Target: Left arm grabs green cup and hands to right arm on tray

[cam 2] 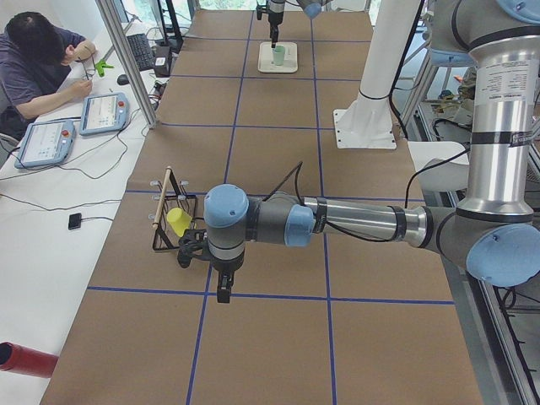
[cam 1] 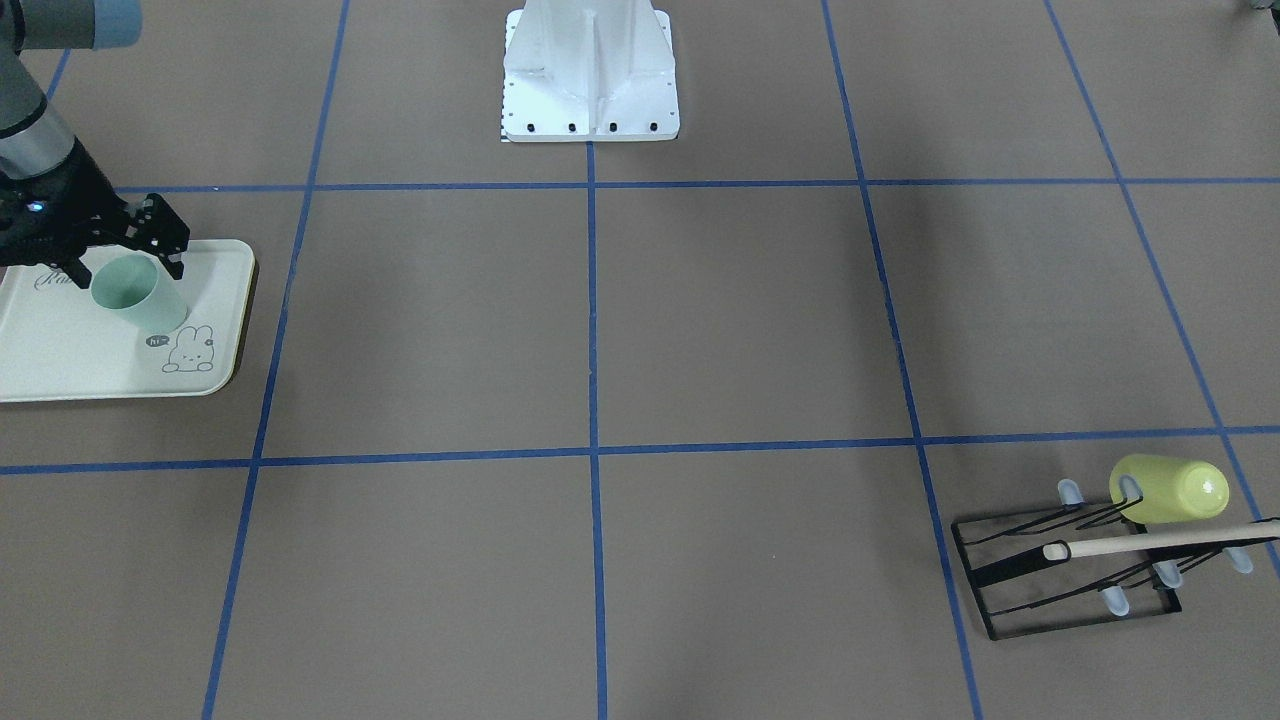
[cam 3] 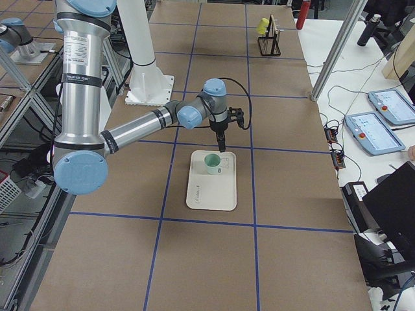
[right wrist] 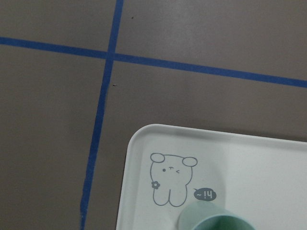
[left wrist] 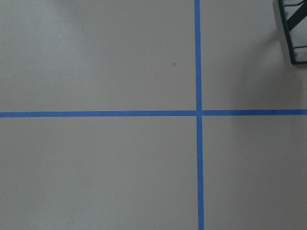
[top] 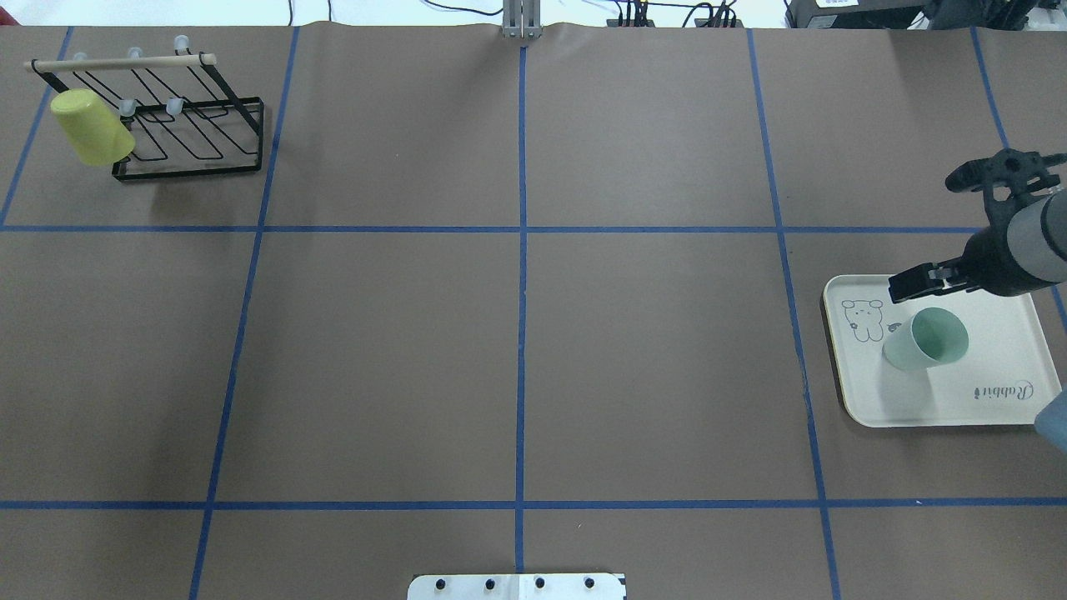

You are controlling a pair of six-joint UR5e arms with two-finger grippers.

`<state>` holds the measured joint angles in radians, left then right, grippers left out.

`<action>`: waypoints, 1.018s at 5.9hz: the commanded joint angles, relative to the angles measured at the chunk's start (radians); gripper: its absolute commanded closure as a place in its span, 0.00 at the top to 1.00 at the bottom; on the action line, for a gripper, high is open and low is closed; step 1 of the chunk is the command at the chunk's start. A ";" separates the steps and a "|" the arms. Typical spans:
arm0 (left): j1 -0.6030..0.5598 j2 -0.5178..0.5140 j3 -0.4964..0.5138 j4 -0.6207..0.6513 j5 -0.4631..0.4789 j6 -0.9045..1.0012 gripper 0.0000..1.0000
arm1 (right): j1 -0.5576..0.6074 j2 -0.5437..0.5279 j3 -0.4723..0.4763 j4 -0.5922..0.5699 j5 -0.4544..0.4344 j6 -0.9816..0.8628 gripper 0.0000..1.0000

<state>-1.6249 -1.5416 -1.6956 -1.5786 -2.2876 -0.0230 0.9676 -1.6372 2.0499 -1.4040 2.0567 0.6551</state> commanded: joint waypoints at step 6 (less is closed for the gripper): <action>0.000 0.000 0.022 0.011 0.004 -0.002 1.00 | 0.569 -0.109 -0.229 -0.150 0.201 -0.735 1.00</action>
<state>-1.6245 -1.5416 -1.6780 -1.5746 -2.2857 -0.0242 1.4923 -1.6808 1.8238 -1.5609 2.2638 -0.0633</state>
